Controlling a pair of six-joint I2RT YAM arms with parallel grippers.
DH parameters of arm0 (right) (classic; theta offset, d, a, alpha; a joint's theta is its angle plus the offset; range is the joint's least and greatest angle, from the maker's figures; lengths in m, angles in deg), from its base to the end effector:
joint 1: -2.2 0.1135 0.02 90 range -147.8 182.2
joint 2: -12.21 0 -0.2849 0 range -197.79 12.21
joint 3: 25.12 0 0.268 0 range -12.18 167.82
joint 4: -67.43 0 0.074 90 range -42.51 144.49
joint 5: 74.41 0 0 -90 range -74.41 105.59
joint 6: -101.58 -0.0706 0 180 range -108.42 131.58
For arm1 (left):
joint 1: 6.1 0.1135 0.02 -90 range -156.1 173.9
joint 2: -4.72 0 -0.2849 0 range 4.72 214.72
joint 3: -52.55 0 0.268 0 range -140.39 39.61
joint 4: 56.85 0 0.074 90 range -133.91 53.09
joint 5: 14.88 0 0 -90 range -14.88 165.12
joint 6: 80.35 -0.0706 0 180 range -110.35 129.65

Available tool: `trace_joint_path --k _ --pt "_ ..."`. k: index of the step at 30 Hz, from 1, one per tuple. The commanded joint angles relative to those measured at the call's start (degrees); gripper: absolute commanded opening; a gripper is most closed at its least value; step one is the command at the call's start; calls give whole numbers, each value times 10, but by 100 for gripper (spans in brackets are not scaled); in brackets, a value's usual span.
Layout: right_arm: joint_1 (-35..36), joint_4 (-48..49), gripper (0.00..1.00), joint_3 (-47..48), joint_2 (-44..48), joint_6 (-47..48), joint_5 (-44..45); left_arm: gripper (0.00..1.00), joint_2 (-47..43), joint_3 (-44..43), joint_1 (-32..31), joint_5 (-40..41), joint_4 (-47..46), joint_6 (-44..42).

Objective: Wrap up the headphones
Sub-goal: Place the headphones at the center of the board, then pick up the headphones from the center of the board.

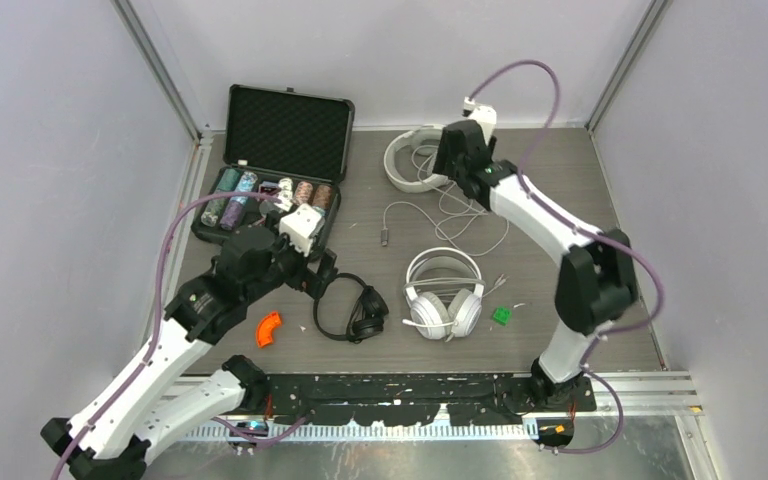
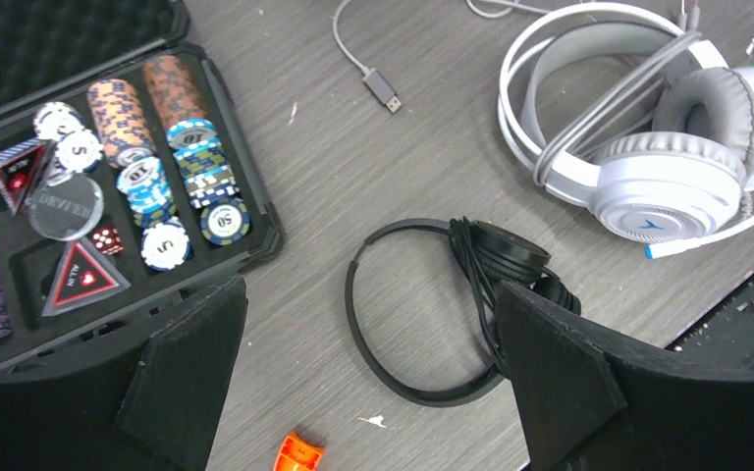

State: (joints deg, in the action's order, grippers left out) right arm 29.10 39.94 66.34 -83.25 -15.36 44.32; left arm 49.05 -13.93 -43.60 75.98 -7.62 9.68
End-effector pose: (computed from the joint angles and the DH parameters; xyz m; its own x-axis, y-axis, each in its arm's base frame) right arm 0.3991 0.1644 0.3074 -0.4294 0.2276 -0.8739 0.1832 0.9695 0.1625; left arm 0.1539 -0.1168 0.3478 -0.3615 0.2767 -0.8904 0.5979 0.8015 0.0064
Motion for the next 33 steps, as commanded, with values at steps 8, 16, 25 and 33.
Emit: trace_joint_path --k 8,16,25,33 --pt "-18 -177 69 314 -240 389 -353 99 -80 37 -1 22 -102 16" --pt "16 -221 65 428 -350 423 -374 98 -78 36 0 7 -97 15" --pt "33 -226 65 523 -455 430 -330 97 -85 37 0 17 -95 15" --pt "36 -226 62 542 -480 442 -317 96 -86 37 0 18 -95 12"
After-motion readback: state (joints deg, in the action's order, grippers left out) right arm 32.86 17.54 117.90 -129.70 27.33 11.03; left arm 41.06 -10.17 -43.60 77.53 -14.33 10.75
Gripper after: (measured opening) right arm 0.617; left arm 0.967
